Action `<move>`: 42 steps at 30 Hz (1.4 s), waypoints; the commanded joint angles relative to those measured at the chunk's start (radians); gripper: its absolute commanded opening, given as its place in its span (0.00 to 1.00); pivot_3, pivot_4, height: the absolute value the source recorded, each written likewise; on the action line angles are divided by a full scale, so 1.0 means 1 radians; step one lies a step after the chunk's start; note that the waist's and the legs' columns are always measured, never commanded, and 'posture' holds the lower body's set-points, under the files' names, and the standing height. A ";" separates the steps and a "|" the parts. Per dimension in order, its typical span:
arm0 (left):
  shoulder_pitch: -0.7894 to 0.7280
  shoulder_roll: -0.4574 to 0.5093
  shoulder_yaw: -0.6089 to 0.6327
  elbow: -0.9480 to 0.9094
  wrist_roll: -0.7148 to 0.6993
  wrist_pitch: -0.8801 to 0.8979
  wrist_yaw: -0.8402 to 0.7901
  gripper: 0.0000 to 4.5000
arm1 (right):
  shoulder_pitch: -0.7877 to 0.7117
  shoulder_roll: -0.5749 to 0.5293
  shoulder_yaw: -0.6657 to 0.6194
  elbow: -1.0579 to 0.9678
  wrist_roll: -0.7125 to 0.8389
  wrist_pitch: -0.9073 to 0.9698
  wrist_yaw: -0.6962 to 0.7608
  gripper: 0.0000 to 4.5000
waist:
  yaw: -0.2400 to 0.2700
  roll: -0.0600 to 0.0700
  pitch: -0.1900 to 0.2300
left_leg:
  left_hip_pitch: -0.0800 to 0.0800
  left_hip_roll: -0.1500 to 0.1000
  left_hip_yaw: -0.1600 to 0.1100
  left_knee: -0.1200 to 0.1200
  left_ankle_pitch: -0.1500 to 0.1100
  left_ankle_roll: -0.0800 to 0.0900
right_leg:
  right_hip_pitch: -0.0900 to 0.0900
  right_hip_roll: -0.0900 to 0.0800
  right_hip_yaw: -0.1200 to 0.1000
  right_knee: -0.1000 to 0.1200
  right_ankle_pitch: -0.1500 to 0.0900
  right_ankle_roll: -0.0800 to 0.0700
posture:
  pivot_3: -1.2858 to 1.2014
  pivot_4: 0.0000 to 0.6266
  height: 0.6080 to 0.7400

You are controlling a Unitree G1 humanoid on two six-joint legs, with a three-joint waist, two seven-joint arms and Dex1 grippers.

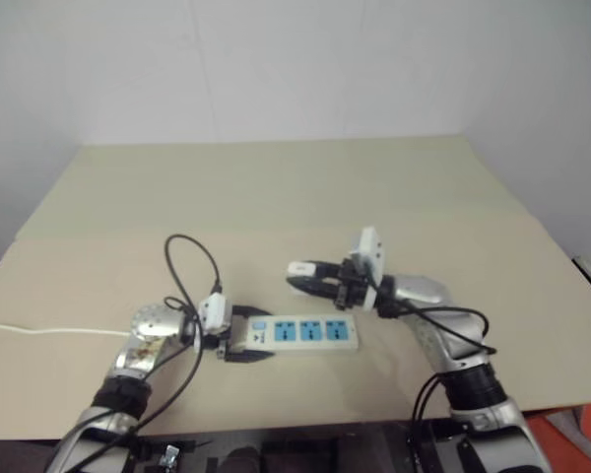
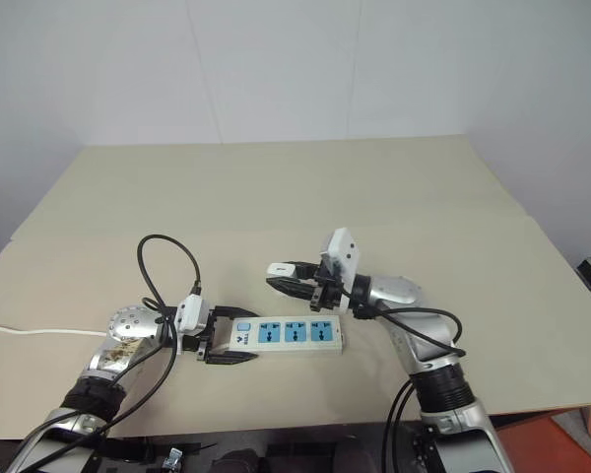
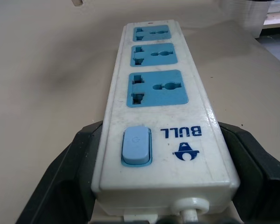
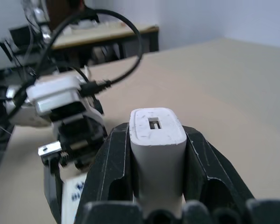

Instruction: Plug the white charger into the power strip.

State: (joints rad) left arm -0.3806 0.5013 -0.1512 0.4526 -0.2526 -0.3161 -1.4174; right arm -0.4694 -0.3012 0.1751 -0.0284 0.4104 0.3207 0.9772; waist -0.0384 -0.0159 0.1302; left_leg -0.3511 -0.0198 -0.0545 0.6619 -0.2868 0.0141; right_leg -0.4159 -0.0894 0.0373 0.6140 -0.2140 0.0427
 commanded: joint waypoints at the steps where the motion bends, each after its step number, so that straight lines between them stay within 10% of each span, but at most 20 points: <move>1: 0.026 0.011 -0.006 -0.012 0.017 0.019 0.017 0.74 | 0.009 0.017 0.033 0.019 -0.019 -0.072 0.040 0.25 | -0.001 0.000 0.000 | 0.000 0.000 0.000 0.000 0.000 0.000 | 0.000 0.000 0.000 0.000 0.000 0.000 | 0.52 0.24 1.00; 42: 0.048 0.020 -0.017 -0.137 0.020 0.126 0.069 0.74 | 0.039 0.056 0.090 0.079 -0.095 -0.203 0.090 0.25 | 0.002 0.000 0.000 | -0.001 0.000 0.000 0.000 0.000 0.000 | -0.002 0.000 0.000 0.000 0.000 0.000 | 0.52 0.24 1.00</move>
State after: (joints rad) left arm -0.3278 0.5295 -0.1563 0.2924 -0.2527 -0.1580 -1.3551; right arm -0.4253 -0.2477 0.2699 0.0907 0.2981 0.1311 1.0611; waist -0.0362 -0.0156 0.1302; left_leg -0.3518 -0.0202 -0.0546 0.6619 -0.2867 0.0139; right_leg -0.4177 -0.0898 0.0377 0.6140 -0.2140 0.0426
